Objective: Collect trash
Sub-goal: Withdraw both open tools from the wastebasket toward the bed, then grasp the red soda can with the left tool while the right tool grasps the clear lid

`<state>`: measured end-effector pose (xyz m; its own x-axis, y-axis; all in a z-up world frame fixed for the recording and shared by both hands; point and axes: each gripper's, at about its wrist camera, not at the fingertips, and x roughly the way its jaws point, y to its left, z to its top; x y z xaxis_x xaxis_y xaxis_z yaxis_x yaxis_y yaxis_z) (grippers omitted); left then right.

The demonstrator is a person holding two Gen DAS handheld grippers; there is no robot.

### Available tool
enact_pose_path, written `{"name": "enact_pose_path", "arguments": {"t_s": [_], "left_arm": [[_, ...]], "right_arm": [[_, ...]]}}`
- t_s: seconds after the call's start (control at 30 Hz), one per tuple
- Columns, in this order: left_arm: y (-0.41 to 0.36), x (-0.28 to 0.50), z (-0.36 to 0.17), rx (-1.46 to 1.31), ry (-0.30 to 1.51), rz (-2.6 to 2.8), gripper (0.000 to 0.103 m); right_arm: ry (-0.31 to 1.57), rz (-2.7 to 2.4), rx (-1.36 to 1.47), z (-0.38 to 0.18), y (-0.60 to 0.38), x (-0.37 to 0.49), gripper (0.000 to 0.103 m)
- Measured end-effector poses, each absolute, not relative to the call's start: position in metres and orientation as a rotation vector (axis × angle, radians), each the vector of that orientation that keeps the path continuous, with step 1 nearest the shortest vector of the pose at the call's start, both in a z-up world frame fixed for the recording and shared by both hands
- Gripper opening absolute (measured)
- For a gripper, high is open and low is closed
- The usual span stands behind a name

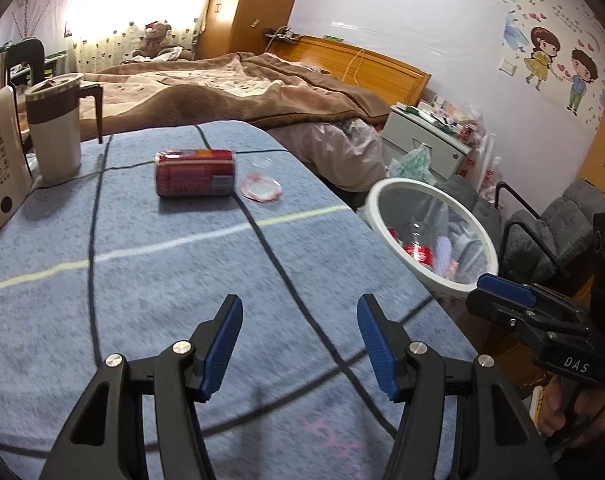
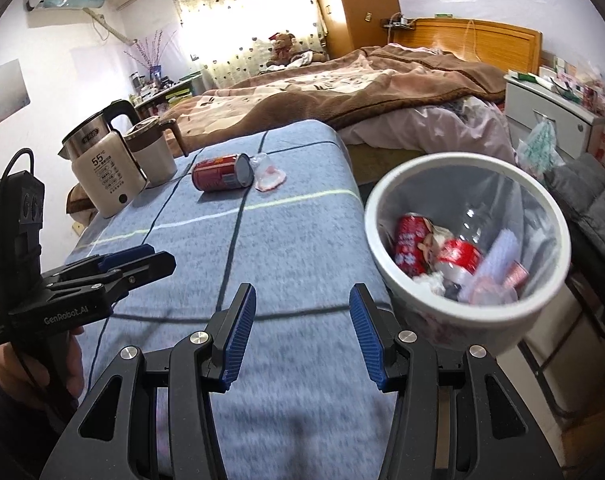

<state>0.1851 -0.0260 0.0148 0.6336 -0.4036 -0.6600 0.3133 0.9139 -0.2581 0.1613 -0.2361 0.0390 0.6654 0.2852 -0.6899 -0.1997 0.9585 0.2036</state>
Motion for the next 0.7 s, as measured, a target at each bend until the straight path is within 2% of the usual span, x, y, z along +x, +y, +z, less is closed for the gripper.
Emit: {"name": "enact_pose_path", "arguments": {"t_s": [0.5,0.7], "left_arm": [[0.01,0.251,0.011,-0.1,0.796,-0.323,0.062],[0.018,0.28,0.009,-0.094,0.793,-0.319,0.066]], "right_arm": [[0.794,0.32,0.051,0.034,-0.189,0.247,0.05],[0.808,0.329,0.04,0.022,-0.172,0.291,0.05]]}}
